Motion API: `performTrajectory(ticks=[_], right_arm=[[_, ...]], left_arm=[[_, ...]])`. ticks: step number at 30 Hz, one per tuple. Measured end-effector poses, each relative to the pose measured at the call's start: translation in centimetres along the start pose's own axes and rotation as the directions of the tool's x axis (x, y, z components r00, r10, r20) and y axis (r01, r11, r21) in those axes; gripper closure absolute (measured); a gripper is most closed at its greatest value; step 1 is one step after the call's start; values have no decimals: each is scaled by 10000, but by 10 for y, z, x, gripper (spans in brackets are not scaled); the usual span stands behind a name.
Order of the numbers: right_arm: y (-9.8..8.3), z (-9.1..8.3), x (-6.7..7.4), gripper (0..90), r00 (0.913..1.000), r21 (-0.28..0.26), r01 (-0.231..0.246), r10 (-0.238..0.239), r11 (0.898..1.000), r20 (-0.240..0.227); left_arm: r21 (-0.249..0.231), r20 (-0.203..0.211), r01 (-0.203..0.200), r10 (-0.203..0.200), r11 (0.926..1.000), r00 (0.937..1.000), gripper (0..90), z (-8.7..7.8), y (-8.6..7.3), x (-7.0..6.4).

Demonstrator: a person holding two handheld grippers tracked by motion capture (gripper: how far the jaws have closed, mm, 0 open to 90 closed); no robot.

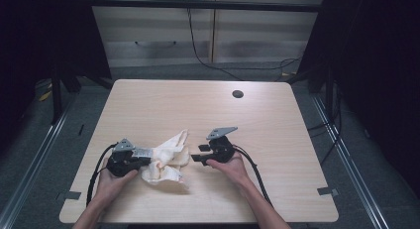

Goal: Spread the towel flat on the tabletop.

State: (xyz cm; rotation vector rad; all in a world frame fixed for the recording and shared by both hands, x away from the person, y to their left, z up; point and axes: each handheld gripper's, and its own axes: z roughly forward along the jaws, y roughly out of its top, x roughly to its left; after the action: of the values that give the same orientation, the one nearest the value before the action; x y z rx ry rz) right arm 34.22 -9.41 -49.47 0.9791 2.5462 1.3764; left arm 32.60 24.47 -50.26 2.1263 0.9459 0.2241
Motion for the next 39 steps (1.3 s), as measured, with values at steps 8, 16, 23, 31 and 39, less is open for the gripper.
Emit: performTrajectory(ticks=[8, 16, 23, 31, 39], right_arm=[[1, 27, -2, 351, 9998, 76, -96, 97, 9999, -189], [8, 39, -3, 337, 9992, 122, -99, 104, 9999, -396], [11, 45, -1, 531, 9959, 364, 15, 18, 9993, -901], [12, 33, 0, 850, 9937, -331, -286, 248, 9990, -1096], [18, 3, 1, 900, 9965, -704, 47, -106, 9975, -825]], left_arm=[[-43, 59, 109, -109, 9999, 9999, 857, 0, -1, 1], [-69, 81, 101, -101, 9999, 9999, 857, 0, -1, 1], [-82, 102, 106, -105, 9999, 9999, 857, 0, -1, 1], [-65, 95, 205, -204, 9998, 9997, 855, -1, -2, 3], [-28, -14, 215, -215, 9998, 9998, 856, -1, -1, 3]])
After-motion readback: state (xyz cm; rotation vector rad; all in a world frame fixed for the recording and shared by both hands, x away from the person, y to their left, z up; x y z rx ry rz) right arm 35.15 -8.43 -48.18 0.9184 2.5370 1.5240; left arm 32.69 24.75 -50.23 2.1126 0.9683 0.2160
